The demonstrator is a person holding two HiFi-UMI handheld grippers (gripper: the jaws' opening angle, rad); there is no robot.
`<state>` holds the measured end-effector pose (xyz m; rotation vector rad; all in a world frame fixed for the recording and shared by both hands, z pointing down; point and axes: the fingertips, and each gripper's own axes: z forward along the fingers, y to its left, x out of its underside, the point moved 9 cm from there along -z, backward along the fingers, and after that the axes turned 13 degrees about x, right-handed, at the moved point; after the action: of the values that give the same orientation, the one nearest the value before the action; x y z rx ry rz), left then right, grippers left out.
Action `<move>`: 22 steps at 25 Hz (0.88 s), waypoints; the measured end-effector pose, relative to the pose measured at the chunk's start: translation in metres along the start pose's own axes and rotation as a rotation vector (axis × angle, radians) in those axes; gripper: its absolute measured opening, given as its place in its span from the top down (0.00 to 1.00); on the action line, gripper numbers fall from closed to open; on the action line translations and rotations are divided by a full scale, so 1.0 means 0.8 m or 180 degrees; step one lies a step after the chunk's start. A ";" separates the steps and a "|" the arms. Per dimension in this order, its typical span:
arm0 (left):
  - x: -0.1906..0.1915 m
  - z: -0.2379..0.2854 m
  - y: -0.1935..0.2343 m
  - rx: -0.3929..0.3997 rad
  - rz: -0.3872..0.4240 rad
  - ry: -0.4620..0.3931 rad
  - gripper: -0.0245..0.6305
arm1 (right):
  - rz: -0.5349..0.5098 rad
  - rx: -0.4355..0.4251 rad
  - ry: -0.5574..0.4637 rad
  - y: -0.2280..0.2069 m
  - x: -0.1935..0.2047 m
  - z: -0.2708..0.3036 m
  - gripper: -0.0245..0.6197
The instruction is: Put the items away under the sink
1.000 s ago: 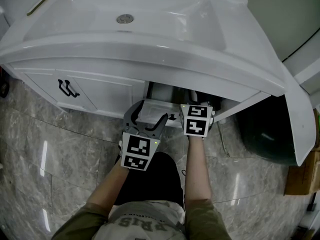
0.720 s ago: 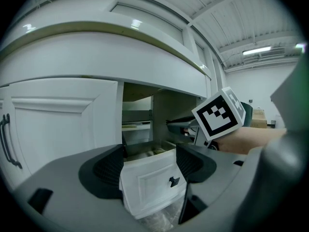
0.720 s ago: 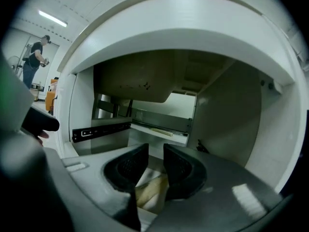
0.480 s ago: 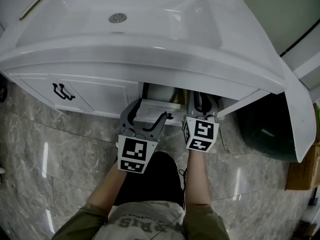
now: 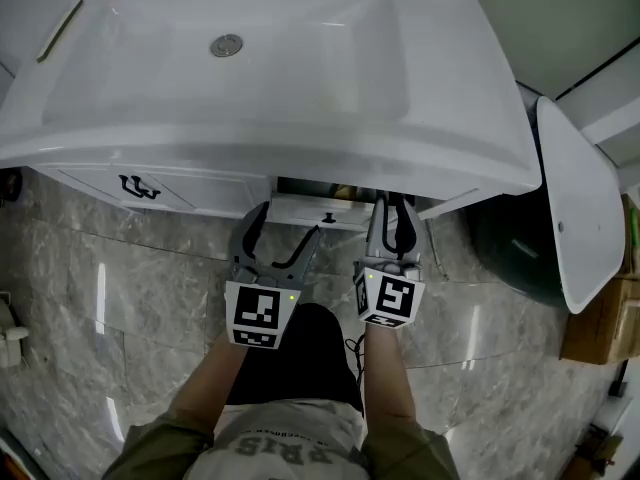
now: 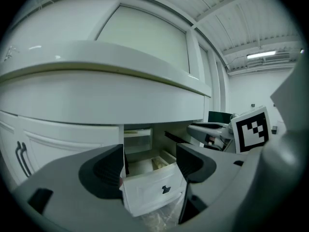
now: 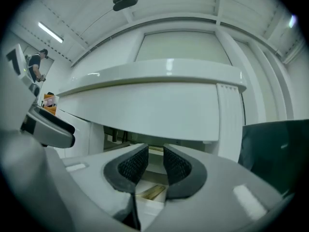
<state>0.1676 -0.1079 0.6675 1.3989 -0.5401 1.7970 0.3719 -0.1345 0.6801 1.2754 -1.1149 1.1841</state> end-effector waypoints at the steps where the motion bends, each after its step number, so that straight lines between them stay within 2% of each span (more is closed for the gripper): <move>1: -0.011 -0.008 -0.003 -0.0013 -0.0011 0.0036 0.47 | 0.0015 -0.0006 0.0016 -0.001 -0.012 -0.009 0.83; 5: -0.067 -0.042 -0.020 -0.0046 -0.0108 0.0057 0.47 | 0.0068 -0.0074 0.0093 -0.004 -0.075 -0.038 0.83; 9: -0.139 -0.081 -0.043 -0.0107 -0.0104 0.0085 0.47 | 0.0064 -0.0229 0.0124 -0.005 -0.162 -0.065 0.83; 16: -0.274 -0.158 -0.086 -0.0213 -0.0042 -0.0040 0.47 | 0.0037 -0.0344 0.0077 -0.015 -0.321 -0.120 0.83; 19: -0.317 -0.191 -0.109 -0.0252 -0.0045 -0.0092 0.47 | 0.0003 -0.0379 0.0016 -0.024 -0.379 -0.146 0.83; 22: -0.352 -0.219 -0.132 -0.0279 -0.0020 -0.0163 0.47 | 0.0126 -0.0362 -0.0065 -0.032 -0.434 -0.168 0.83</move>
<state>0.1684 -0.0052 0.3350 1.3883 -0.6331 1.7158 0.3613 -0.0037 0.3309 1.1855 -1.2101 1.1227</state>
